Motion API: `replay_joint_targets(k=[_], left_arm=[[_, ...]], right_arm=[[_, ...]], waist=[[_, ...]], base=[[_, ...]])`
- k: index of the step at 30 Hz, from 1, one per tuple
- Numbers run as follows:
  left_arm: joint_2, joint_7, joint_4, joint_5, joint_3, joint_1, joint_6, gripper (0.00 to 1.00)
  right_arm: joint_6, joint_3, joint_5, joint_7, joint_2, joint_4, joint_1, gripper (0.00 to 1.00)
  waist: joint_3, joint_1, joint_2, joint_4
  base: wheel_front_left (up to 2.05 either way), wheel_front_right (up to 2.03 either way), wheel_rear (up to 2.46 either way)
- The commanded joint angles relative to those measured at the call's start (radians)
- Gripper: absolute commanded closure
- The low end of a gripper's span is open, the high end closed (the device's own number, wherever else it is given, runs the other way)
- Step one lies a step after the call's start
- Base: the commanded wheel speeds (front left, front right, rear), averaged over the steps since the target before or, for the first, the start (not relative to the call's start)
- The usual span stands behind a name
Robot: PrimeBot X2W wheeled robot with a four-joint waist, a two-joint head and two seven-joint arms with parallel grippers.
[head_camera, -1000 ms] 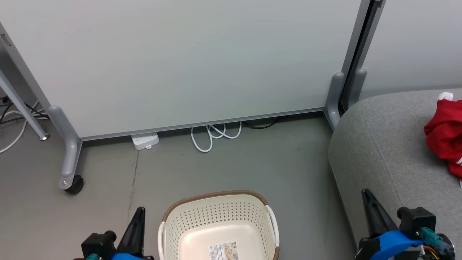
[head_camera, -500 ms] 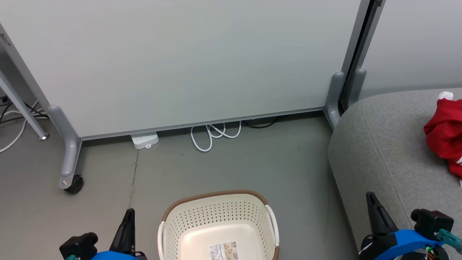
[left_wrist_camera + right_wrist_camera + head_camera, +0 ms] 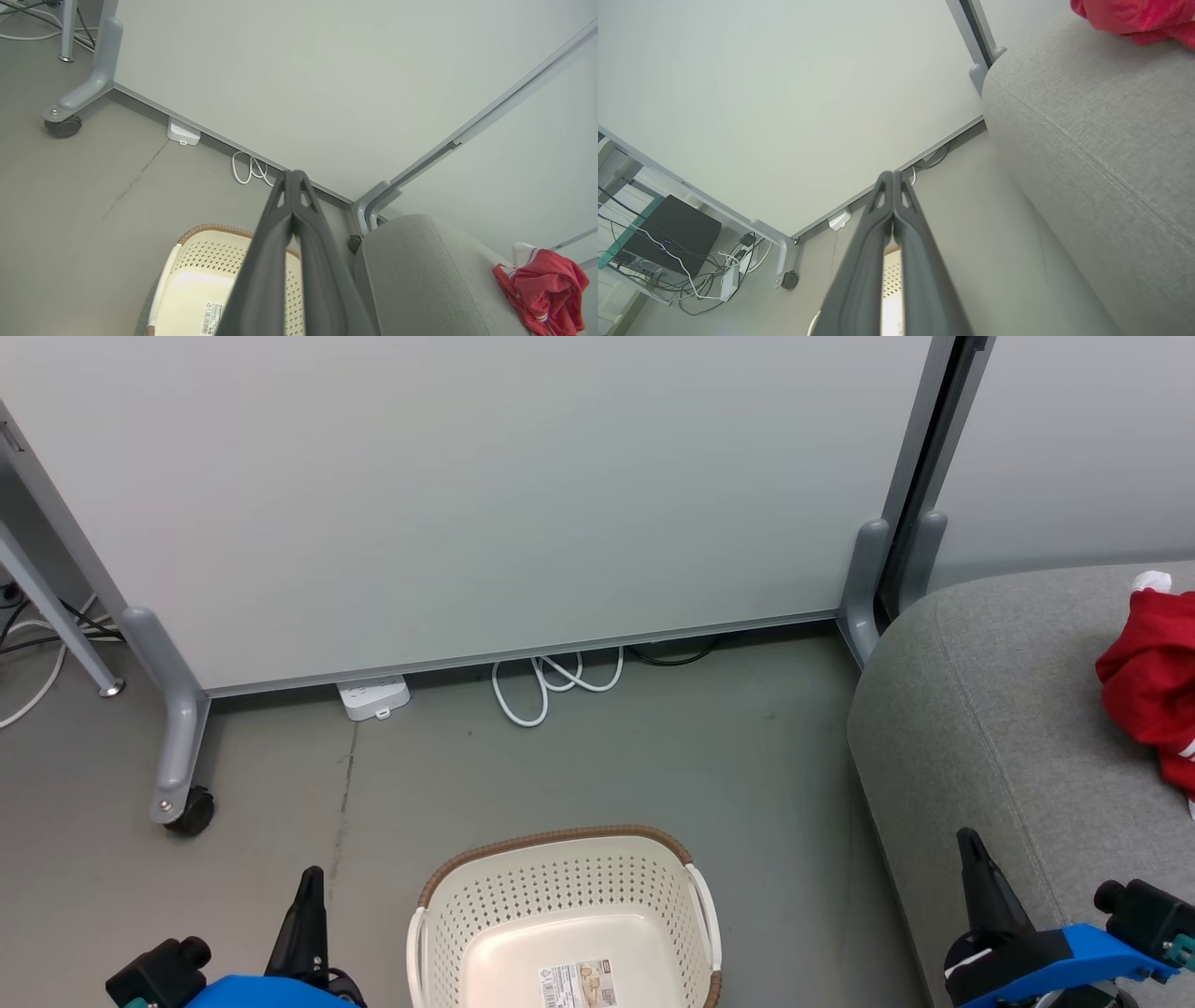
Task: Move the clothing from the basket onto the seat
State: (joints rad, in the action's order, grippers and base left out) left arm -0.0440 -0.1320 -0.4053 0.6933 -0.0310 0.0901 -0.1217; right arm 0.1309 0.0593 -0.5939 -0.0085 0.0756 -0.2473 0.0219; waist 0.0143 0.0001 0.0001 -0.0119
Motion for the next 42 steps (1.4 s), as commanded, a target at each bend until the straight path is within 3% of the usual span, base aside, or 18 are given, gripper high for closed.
replay_joint_targets(k=[1,42], left_arm=[[-0.004,0.009,0.023,0.037,0.013,0.019,-0.003,1.00],[-0.007,0.138,0.099,0.509,0.085,0.023,-0.007,1.00]], right_arm=[[0.000,0.005,-0.043,0.005,0.000,0.016,0.034,1.00],[0.000,0.033,-0.565,0.070,-0.015,0.010,0.068,1.00]], waist=[[0.000,-0.0001,-0.0001,0.000],[-0.008,-0.0001,-0.0001,0.005]], base=[[0.00,0.00,0.00],[0.00,0.00,0.00]])
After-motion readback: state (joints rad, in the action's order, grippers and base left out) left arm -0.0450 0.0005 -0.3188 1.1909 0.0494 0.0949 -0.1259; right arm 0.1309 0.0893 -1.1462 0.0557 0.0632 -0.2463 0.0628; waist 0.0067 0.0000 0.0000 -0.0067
